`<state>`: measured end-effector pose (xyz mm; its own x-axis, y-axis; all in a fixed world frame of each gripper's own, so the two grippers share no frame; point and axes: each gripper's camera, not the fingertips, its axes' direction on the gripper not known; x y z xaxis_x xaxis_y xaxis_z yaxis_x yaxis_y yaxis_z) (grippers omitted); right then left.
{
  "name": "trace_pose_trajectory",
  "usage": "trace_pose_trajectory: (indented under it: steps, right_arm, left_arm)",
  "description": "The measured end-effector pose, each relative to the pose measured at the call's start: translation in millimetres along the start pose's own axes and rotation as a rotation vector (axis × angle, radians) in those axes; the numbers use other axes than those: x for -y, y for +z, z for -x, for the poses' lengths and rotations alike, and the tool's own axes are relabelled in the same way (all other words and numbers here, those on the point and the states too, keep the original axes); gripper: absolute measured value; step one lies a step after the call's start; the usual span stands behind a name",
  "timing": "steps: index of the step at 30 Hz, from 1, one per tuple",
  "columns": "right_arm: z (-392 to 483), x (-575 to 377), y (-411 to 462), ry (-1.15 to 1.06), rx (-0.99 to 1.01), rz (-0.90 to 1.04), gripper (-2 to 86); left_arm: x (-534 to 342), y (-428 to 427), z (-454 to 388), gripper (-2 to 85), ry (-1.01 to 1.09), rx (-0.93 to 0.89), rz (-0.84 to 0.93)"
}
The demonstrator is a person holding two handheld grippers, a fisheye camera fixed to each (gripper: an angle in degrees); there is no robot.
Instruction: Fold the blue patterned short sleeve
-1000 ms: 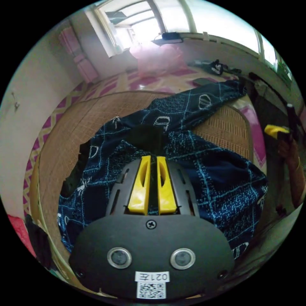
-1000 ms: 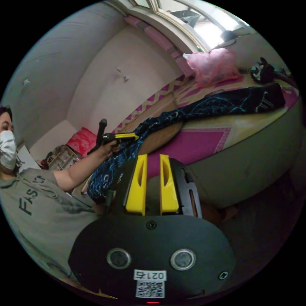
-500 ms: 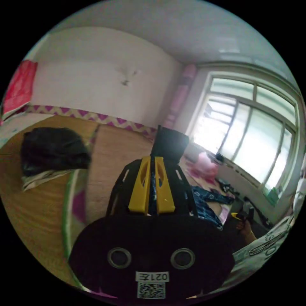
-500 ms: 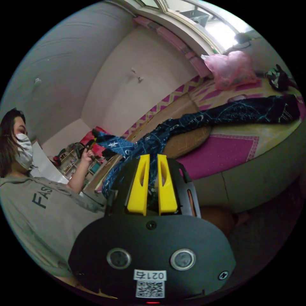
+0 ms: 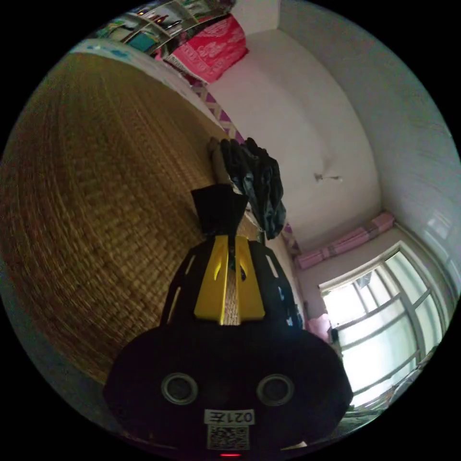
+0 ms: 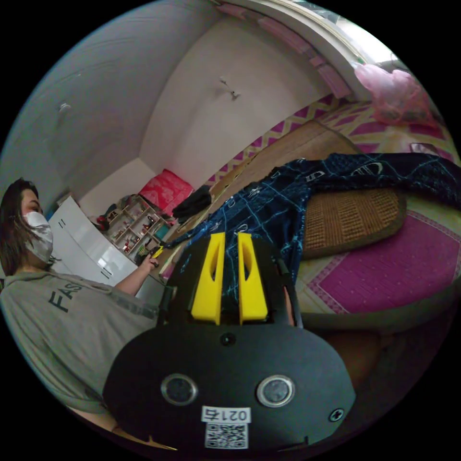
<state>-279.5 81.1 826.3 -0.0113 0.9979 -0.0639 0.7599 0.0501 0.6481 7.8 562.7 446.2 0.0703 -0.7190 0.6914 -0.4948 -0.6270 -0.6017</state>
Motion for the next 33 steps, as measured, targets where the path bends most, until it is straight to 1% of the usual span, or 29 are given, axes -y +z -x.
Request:
trace_pose_trajectory:
  steps: [4, 8, 10, 12, 13, 16, 17, 18, 19, 20, 21, 23, 26, 28, 30, 31, 33]
  right_arm:
    - [5.4, 2.1, 17.8, -0.001, 0.025, 0.024, 5.3]
    - [7.2, 1.3, 31.8, 0.004, 0.042, 0.043, 5.3]
    - [7.0, 0.6, 35.6, 0.005, 0.047, 0.051, 5.3]
    - [5.5, -0.2, 39.0, 0.009, 0.054, 0.055, 5.3]
    - [5.0, -0.3, 39.7, 0.010, 0.056, 0.056, 5.3]
    - [1.6, -0.4, 43.7, 0.018, 0.066, 0.062, 5.3]
    - [0.5, 0.2, 45.6, 0.019, 0.075, 0.067, 5.3]
    - [0.0, 1.1, 47.3, 0.018, 0.082, 0.070, 5.2]
    - [0.0, 1.6, 47.9, 0.017, 0.085, 0.071, 5.2]
    - [0.7, 2.6, 48.8, 0.012, 0.089, 0.073, 5.2]
    - [1.9, 3.3, 48.9, 0.006, 0.091, 0.072, 5.2]
    - [3.6, 3.5, 47.8, -0.002, 0.090, 0.070, 5.1]
    - [2.9, 0.7, 45.3, -0.005, 0.079, 0.069, 4.8]
    - [-0.2, -0.9, 45.1, 0.003, 0.080, 0.075, 4.7]
    - [-5.0, -0.7, 44.6, 0.009, 0.078, 0.083, 4.2]
    - [-5.9, -0.2, 44.2, 0.008, 0.077, 0.083, 4.1]
    - [-7.1, 3.5, 42.3, 0.006, 0.085, 0.077, 3.6]
  left_arm:
    - [14.3, -34.9, 43.9, -0.4, -0.095, -0.072, -0.029]
    - [23.4, -77.5, 78.3, 0.1, -0.159, -0.084, -0.067]
    - [28.0, -99.5, 85.4, 1.2, -0.150, -0.030, -0.102]
    - [39.9, -125.2, 85.3, 6.1, -0.090, 0.069, -0.140]
    - [44.2, -129.5, 84.3, 7.1, -0.071, 0.092, -0.141]
    - [71.0, -130.3, 79.2, 9.3, 0.031, 0.181, -0.089]
    - [83.5, -122.8, 79.0, 9.6, 0.066, 0.220, -0.040]
    - [95.2, -114.1, 80.1, 8.8, 0.095, 0.301, 0.012]
    - [100.2, -110.1, 81.8, 8.4, 0.103, 0.343, 0.037]
    - [108.6, -105.3, 88.4, 5.2, 0.089, 0.443, 0.082]
    - [114.1, -108.8, 95.6, 2.5, 0.061, 0.529, 0.077]
    - [120.9, -122.6, 106.2, 0.2, 0.028, 0.523, 0.051]
    - [131.0, -143.6, 117.5, -0.5, 0.045, 0.628, 0.021]
    - [136.1, -154.7, 124.5, -0.3, 0.073, 0.608, 0.017]
    - [140.6, -164.7, 123.7, 1.3, 0.171, 0.433, 0.002]
    - [142.8, -164.6, 122.9, 2.3, 0.182, 0.429, 0.012]
    - [154.9, -158.6, 125.6, 7.4, 0.187, 0.457, 0.064]
